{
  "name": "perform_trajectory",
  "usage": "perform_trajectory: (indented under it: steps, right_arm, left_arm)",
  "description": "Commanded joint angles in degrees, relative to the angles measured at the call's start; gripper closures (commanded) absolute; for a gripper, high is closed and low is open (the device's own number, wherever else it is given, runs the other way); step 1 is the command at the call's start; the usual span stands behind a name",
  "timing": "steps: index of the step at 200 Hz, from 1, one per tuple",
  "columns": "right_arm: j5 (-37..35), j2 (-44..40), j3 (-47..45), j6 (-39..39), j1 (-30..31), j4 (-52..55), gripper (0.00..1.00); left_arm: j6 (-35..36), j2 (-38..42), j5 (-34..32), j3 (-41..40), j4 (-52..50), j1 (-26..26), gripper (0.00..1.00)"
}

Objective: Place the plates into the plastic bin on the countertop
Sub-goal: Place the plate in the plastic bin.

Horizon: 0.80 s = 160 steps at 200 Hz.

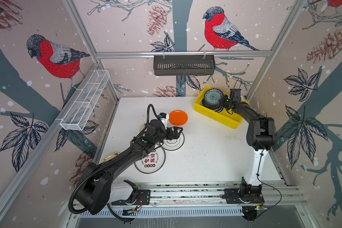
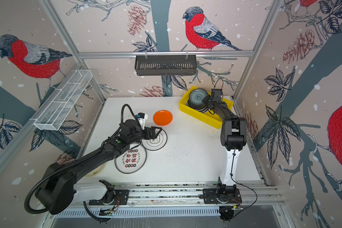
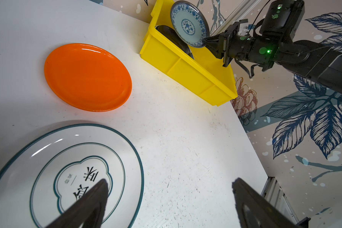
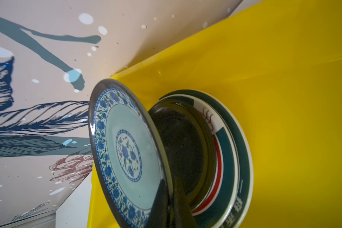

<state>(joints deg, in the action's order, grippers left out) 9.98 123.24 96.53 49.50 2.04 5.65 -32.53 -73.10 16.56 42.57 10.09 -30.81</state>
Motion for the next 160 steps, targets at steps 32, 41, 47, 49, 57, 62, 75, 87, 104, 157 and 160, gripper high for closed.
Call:
perform_trajectory:
  steps: [32, 41, 47, 49, 57, 62, 75, 87, 104, 157, 160]
  right_arm:
    - [-5.82, 1.18, -1.40, -1.32, 2.12, 1.03, 1.00]
    - [-6.19, 1.55, -1.28, -1.49, 2.33, 1.41, 1.00]
    - [-5.93, 1.90, -1.15, -1.51, 2.35, 1.67, 1.00]
    - [-5.82, 2.00, -1.12, -1.51, 2.35, 1.72, 1.00]
    - [-5.41, 2.36, -0.87, -1.59, 2.35, 2.03, 1.00]
    - [-5.41, 2.62, -0.61, -1.47, 2.35, 2.57, 0.99]
    - [-5.33, 3.01, 0.22, -1.54, 2.39, 3.77, 0.71]
    - [-4.83, 2.54, 0.26, -2.17, 2.56, 3.69, 0.55]
    - [-6.32, -1.66, -3.11, -4.16, 3.84, 0.06, 0.26]
    - [-6.74, -13.83, -9.36, -6.72, 5.51, -0.03, 0.01]
    - [-6.97, -14.80, -10.14, -6.89, 5.66, -0.26, 0.01]
  left_arm:
    - [0.98, -0.13, 2.43, 0.14, 2.74, 1.27, 0.02]
    - [0.83, -0.33, 2.86, 0.31, 2.75, 1.45, 0.02]
    - [0.87, -0.42, 3.22, 0.32, 2.82, 1.53, 0.02]
    - [0.78, -0.45, 3.35, 0.32, 2.83, 1.54, 0.02]
    - [0.67, -0.47, 3.72, 0.24, 3.00, 1.54, 0.02]
    - [0.59, -0.46, 3.87, 0.17, 3.09, 1.54, 0.02]
    - [0.54, -0.42, 4.16, 0.22, 3.11, 1.58, 0.02]
    - [0.62, -0.15, 4.09, 0.28, 2.89, 1.58, 0.02]
    - [1.22, 0.30, 3.96, 0.58, 1.99, 1.54, 0.02]
    - [0.96, 1.05, 3.78, 0.76, 0.58, 2.19, 0.02]
    - [0.90, 1.11, 3.83, 0.72, 0.49, 2.16, 0.02]
